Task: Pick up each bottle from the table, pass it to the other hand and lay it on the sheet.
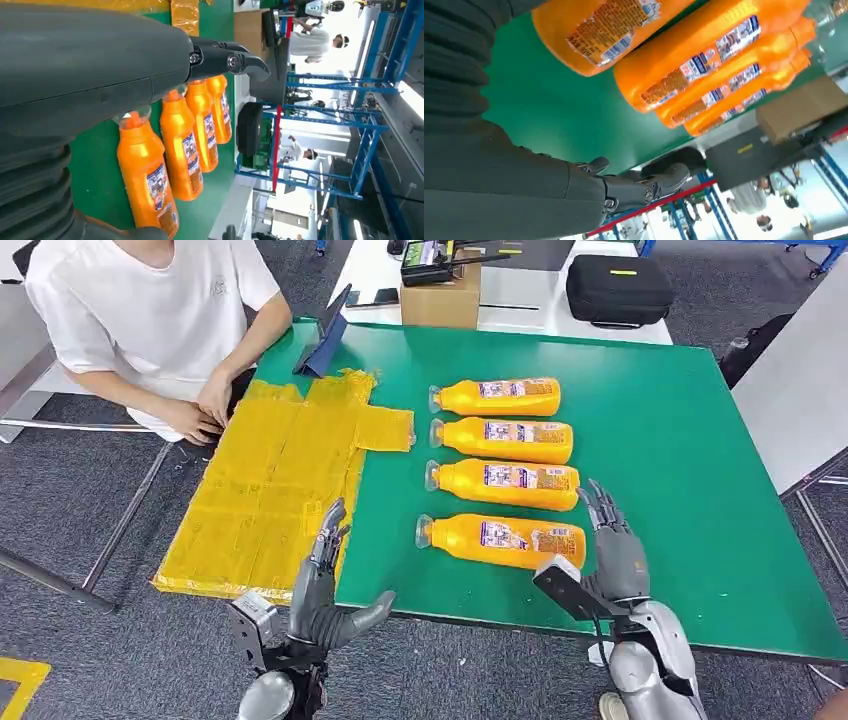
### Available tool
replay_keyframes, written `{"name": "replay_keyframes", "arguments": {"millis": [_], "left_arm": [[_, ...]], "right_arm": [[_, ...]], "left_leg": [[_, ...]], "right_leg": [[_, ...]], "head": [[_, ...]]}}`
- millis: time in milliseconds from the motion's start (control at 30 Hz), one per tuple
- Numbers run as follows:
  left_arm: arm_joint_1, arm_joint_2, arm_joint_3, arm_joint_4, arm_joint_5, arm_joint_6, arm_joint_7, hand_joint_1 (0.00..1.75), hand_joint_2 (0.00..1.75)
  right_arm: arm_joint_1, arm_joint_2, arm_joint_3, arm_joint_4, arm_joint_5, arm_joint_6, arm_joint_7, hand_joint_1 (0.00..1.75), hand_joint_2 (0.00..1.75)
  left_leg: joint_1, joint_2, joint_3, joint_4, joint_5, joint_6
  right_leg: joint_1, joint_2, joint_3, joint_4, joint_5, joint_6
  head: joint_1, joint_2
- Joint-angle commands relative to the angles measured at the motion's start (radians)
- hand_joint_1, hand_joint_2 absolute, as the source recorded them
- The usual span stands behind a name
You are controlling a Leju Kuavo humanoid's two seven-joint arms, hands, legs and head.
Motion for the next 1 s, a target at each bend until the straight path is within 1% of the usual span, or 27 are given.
{"name": "replay_keyframes", "arguments": {"millis": [33, 67, 100, 133, 167, 200, 300, 333, 400, 500, 600, 633, 667, 700, 767, 800, 833, 867, 933, 967, 1000], "left_arm": [[-0.032, 0.043, -0.057, 0.091, 0.011, -0.001, -0.014, 0.00, 1.75], [-0.037, 0.043, -0.061, 0.096, 0.015, -0.002, -0.015, 0.00, 1.75], [-0.038, 0.043, -0.061, 0.095, 0.015, -0.002, -0.014, 0.00, 1.75], [-0.040, 0.042, -0.062, 0.095, 0.015, -0.002, -0.014, 0.00, 1.75], [-0.040, 0.043, -0.063, 0.095, 0.015, -0.002, -0.014, 0.00, 1.75], [-0.042, 0.044, -0.066, 0.095, 0.015, -0.002, -0.015, 0.00, 1.75], [-0.046, 0.048, -0.074, 0.100, 0.020, -0.002, -0.014, 0.00, 1.75], [-0.047, 0.048, -0.075, 0.101, 0.020, -0.001, -0.014, 0.00, 1.75], [-0.047, 0.049, -0.076, 0.103, 0.023, 0.000, -0.013, 0.00, 1.75], [-0.043, 0.051, -0.075, 0.097, 0.031, 0.005, -0.013, 0.00, 1.75], [-0.042, 0.051, -0.071, 0.096, 0.036, 0.007, -0.012, 0.00, 1.75], [-0.044, 0.049, -0.069, 0.097, 0.036, 0.007, -0.013, 0.00, 1.75], [-0.045, 0.047, -0.069, 0.099, 0.036, 0.007, -0.013, 0.00, 1.75], [-0.047, 0.044, -0.068, 0.100, 0.039, 0.007, -0.013, 0.00, 1.75], [-0.049, 0.042, -0.067, 0.101, 0.041, 0.007, -0.014, 0.00, 1.75], [-0.049, 0.041, -0.066, 0.103, 0.045, 0.005, -0.014, 0.00, 1.75], [-0.050, 0.041, -0.066, 0.103, 0.045, 0.005, -0.014, 0.00, 1.75], [-0.051, 0.040, -0.066, 0.105, 0.047, 0.005, -0.015, 0.00, 1.75], [-0.051, 0.040, -0.066, 0.105, 0.047, 0.005, -0.015, 0.00, 1.75], [-0.051, 0.040, -0.066, 0.105, 0.047, 0.005, -0.015, 0.00, 1.75], [-0.051, 0.040, -0.066, 0.105, 0.047, 0.005, -0.015, 0.00, 1.75]], "right_arm": [[-0.170, -0.051, 0.117, 0.263, -0.049, 0.123, 0.011, 0.00, 1.75], [-0.193, -0.044, 0.124, 0.302, -0.058, 0.129, 0.010, 0.00, 1.75], [-0.195, -0.042, 0.126, 0.303, -0.057, 0.129, 0.011, 0.00, 1.75], [-0.198, -0.040, 0.127, 0.304, -0.057, 0.129, 0.011, 0.00, 1.75], [-0.203, -0.039, 0.130, 0.315, -0.058, 0.131, 0.011, 0.00, 1.75], [-0.223, -0.039, 0.144, 0.348, -0.055, 0.138, 0.013, 0.00, 1.75], [-0.270, -0.048, 0.183, 0.424, -0.060, 0.154, 0.017, 0.00, 1.75], [-0.279, -0.048, 0.187, 0.441, -0.063, 0.157, 0.018, 0.00, 1.75], [-0.298, -0.051, 0.201, 0.472, -0.067, 0.156, 0.018, 0.00, 1.75], [-0.341, -0.062, 0.248, 0.512, -0.038, 0.150, 0.033, 0.00, 1.75], [-0.404, -0.061, 0.291, 0.578, -0.046, 0.189, 0.049, 0.00, 1.75], [-0.425, -0.059, 0.305, 0.602, -0.050, 0.200, 0.054, 0.00, 1.75], [-0.437, -0.058, 0.309, 0.615, -0.055, 0.206, 0.057, 0.00, 1.75], [-0.454, -0.056, 0.316, 0.633, -0.058, 0.224, 0.055, 0.00, 1.75], [-0.475, -0.052, 0.330, 0.660, -0.062, 0.243, 0.053, 0.00, 1.75], [-0.494, -0.054, 0.352, 0.685, -0.063, 0.259, 0.052, 0.00, 1.75], [-0.497, -0.055, 0.352, 0.686, -0.064, 0.261, 0.051, 0.00, 1.75], [-0.508, -0.057, 0.364, 0.700, -0.065, 0.272, 0.046, 0.00, 1.75], [-0.508, -0.057, 0.364, 0.700, -0.065, 0.272, 0.046, 0.00, 1.75], [-0.508, -0.057, 0.364, 0.700, -0.065, 0.272, 0.046, 0.00, 1.75], [-0.508, -0.057, 0.364, 0.700, -0.065, 0.272, 0.046, 0.00, 1.75]], "left_leg": [[0.000, 0.003, 0.005, -0.001, -0.001, 0.000], [0.000, 0.004, 0.007, -0.002, -0.002, -0.001], [0.000, 0.003, 0.004, -0.001, -0.001, 0.000], [0.000, 0.004, 0.006, -0.001, -0.002, -0.001], [0.000, 0.003, 0.004, -0.001, -0.001, -0.001], [0.000, 0.004, 0.007, -0.001, -0.002, -0.001], [0.000, 0.003, 0.005, -0.002, -0.001, -0.001], [0.000, 0.004, 0.007, -0.001, -0.002, -0.001], [0.000, 0.001, 0.003, -0.001, -0.001, -0.001], [0.000, 0.003, 0.007, -0.001, -0.002, -0.001], [-0.001, 0.003, 0.005, -0.001, -0.002, -0.001], [0.000, 0.005, 0.007, -0.001, -0.003, -0.001], [-0.001, 0.003, 0.004, -0.001, -0.001, -0.001], [-0.001, 0.005, 0.007, -0.001, -0.002, -0.001], [-0.001, 0.002, 0.003, -0.001, -0.001, -0.001], [0.000, 0.003, 0.005, -0.001, -0.001, -0.001], [-0.001, 0.002, 0.003, -0.001, -0.001, -0.001], [-0.001, 0.003, 0.006, 0.000, -0.002, -0.001], [-0.001, 0.001, 0.003, -0.001, 0.000, 0.000], [0.000, 0.002, 0.006, 0.000, -0.002, -0.001], [-0.001, 0.001, 0.004, -0.001, -0.001, -0.001]], "right_leg": [[0.000, 0.002, 0.004, -0.002, 0.000, -0.001], [0.000, 0.003, 0.006, -0.002, -0.001, -0.001], [0.000, 0.002, 0.003, -0.001, 0.000, -0.001], [0.000, 0.003, 0.006, -0.002, -0.001, -0.001], [0.000, 0.002, 0.004, -0.001, 0.000, -0.001], [0.000, 0.003, 0.006, -0.002, -0.001, -0.002], [0.000, 0.002, 0.005, -0.001, 0.000, -0.001], [0.000, 0.003, 0.006, -0.001, -0.001, -0.002], [0.000, 0.001, 0.003, -0.001, 0.000, -0.001], [0.000, 0.002, 0.006, -0.001, -0.001, -0.002], [-0.001, 0.003, 0.004, 0.000, -0.001, -0.001], [0.000, 0.004, 0.006, -0.001, -0.001, -0.002], [0.000, 0.003, 0.003, 0.000, 0.000, -0.001], [0.000, 0.004, 0.006, 0.000, -0.001, -0.002], [0.000, 0.002, 0.002, 0.000, 0.000, -0.001], [0.000, 0.002, 0.005, 0.000, -0.001, -0.002], [0.000, 0.002, 0.003, 0.000, 0.000, -0.001], [0.000, 0.002, 0.005, 0.000, -0.001, -0.002], [-0.001, 0.001, 0.003, 0.000, 0.000, -0.001], [0.000, 0.002, 0.005, 0.000, -0.002, -0.002], [0.000, 0.001, 0.004, -0.001, -0.001, -0.001]], "head": [[0.000, 0.000], [0.000, 0.000], [0.000, 0.000], [0.000, 0.000], [0.000, 0.000], [0.000, 0.000], [0.000, 0.000], [0.000, 0.000], [0.000, 0.000], [0.000, 0.000], [0.000, 0.000], [0.000, 0.000], [0.000, 0.000], [0.000, 0.000], [0.000, 0.000], [0.000, 0.000], [0.000, 0.000], [0.000, 0.000], [0.000, 0.000], [0.000, 0.000], [0.000, 0.000]]}}
